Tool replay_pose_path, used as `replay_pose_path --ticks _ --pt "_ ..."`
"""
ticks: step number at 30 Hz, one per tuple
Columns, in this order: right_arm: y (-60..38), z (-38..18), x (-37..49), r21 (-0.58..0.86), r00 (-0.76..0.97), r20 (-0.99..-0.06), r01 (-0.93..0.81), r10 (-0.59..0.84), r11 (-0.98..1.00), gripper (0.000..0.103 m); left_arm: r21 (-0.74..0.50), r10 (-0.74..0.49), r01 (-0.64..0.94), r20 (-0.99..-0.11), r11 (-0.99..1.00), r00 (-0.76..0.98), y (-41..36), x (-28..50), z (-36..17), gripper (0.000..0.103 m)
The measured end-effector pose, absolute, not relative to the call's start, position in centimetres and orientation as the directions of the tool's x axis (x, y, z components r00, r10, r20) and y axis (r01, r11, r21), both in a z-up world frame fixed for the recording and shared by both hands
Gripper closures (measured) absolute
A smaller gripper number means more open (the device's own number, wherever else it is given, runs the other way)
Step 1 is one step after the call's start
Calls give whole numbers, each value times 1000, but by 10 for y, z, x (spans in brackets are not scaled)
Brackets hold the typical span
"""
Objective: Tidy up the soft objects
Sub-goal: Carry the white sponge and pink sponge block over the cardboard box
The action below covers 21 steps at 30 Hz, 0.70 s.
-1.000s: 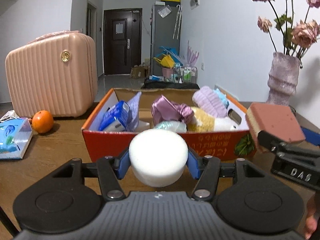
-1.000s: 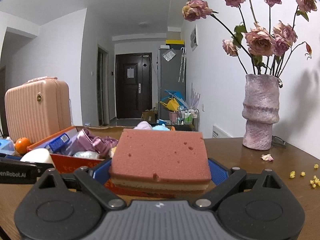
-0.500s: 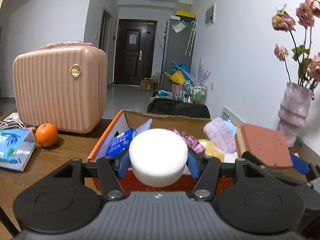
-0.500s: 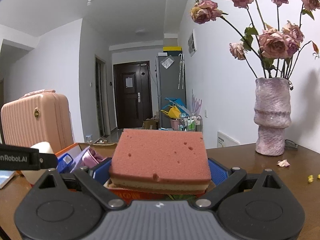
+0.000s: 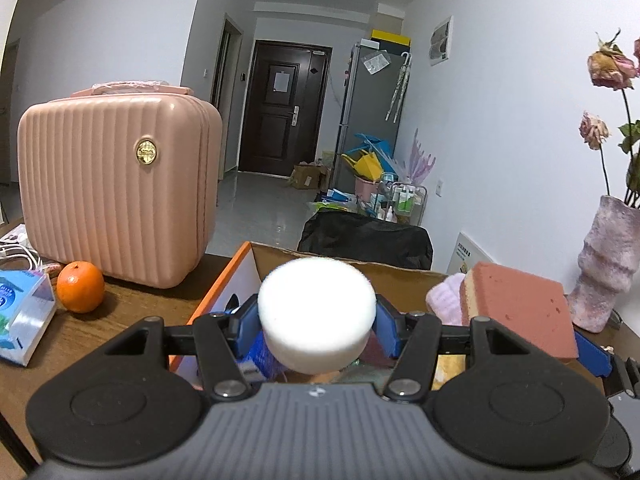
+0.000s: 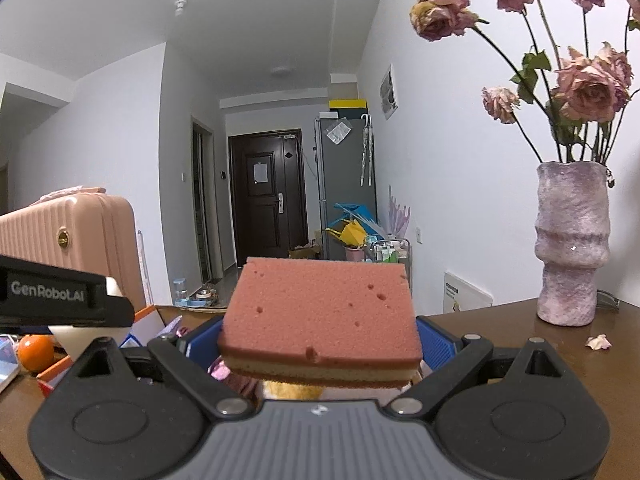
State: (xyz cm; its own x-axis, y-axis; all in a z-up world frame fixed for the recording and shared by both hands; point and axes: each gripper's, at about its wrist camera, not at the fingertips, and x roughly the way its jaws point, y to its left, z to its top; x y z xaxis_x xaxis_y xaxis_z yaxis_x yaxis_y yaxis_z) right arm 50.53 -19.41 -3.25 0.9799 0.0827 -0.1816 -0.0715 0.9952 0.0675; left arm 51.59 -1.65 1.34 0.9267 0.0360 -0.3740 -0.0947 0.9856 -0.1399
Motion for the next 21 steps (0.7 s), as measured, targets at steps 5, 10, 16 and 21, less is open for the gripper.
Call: replay_pose_path --ticks 5,10,16,21 --pt "-187 -33 519 65 981 -177 -75 85 995 5 -138 42 -99 -369 985 929 -17 530 14 44" --pt "-180 -34 531 58 981 -175 -79 88 995 5 -133 51 -107 -367 985 929 -16 540 13 44" --pt "-175 -35 544 40 979 -182 -90 96 995 5 -128 56 -110 -371 986 927 -13 555 9 44" --pt "-171 -37 553 32 975 -196 -100 105 994 5 -116 59 -111 -380 987 923 -12 567 4 44"
